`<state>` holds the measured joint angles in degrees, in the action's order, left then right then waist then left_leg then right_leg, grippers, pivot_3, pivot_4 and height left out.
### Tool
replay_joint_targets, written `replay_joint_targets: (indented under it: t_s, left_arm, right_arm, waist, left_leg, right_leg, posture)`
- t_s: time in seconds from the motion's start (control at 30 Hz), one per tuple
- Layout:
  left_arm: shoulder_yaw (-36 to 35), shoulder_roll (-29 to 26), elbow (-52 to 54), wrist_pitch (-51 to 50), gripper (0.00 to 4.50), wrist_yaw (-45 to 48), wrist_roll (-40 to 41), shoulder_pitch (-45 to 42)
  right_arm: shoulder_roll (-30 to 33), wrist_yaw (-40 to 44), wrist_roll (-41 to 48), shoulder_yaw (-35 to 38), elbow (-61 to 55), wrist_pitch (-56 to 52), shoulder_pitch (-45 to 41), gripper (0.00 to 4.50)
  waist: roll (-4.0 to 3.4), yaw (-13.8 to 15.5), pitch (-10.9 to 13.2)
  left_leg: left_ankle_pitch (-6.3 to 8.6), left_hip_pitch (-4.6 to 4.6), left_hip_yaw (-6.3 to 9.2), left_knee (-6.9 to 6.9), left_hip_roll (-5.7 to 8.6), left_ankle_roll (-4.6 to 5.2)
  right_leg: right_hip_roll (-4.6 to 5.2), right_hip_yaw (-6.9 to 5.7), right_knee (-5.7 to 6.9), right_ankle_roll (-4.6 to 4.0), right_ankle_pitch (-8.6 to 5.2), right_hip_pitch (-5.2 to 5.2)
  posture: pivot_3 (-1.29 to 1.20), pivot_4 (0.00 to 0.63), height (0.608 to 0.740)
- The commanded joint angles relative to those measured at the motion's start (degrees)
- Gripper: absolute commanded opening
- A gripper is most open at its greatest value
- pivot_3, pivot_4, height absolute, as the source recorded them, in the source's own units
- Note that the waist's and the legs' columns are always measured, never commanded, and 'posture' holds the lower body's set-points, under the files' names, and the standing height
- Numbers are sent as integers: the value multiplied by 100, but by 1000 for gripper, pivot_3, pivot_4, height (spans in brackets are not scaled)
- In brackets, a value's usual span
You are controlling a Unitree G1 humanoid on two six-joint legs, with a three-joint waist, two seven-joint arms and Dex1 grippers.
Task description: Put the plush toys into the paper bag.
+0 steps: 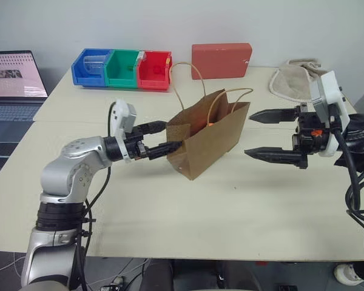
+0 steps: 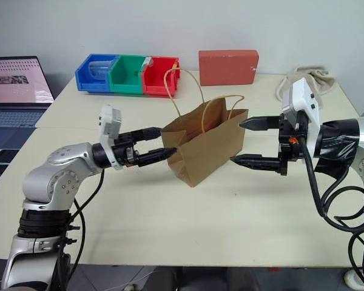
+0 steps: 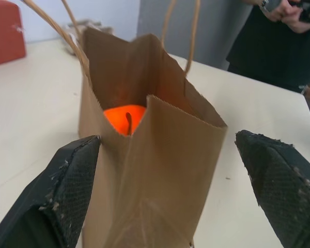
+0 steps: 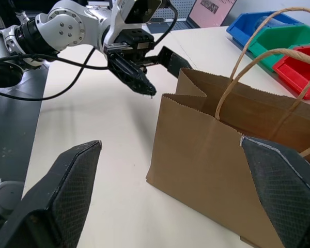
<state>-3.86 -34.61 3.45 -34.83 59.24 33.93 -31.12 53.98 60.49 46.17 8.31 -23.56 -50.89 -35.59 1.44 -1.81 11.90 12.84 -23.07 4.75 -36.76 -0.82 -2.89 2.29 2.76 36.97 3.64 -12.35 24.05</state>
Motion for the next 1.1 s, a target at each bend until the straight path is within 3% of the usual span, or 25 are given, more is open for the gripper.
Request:
replay_joint_targets:
  t_s: [0.03,0.47,0.7,0.87,0.97,1.1]
  left_arm:
    - [-25,2,-114,217,4476,-19,-105,-77]
    - [57,402,937,-240,4476,-459,313,462]
    - [461,1001,593,471,4476,-1374,-619,496]
    - [454,1424,280,853,4476,-1493,-700,411]
    - [426,1482,97,1035,3941,-1451,-754,366]
    - [468,1438,-4,1104,2718,-1287,-733,345]
  right_arm:
    - [136,4,267,227,-220,-106,68,4500]
    - [258,-233,585,192,-430,-255,139,4500]
    - [168,-358,465,35,-465,-138,90,4500]
    - [119,-428,241,-126,-572,64,226,4500]
    - [77,-481,199,-166,-629,106,285,4500]
    - [-15,-522,19,-250,-695,352,382,4500]
  waist:
    - [0,3,0]
    - [0,3,0]
    - [0,15,0]
    - [0,13,0]
    - [0,11,0]
    - [0,10,-1]
  left_leg:
    - [0,1,0,3,0,0]
    - [0,1,-1,1,0,0]
    - [0,1,-1,-5,1,0]
    - [0,1,-1,-6,2,0]
    - [0,1,-1,-5,2,0]
    - [0,1,-2,-6,2,0]
  right_leg:
    - [0,0,1,-3,-2,0]
    - [1,2,0,-3,-2,0]
    - [1,2,-1,0,0,-3]
    - [1,3,0,2,1,-3]
    - [0,2,0,2,1,-3]
    - [1,3,0,3,1,-3]
  posture:
    - [0,150,740]
    - [0,150,740]
    - [0,150,740]
    - [0,150,740]
    - [0,150,740]
    - [0,150,740]
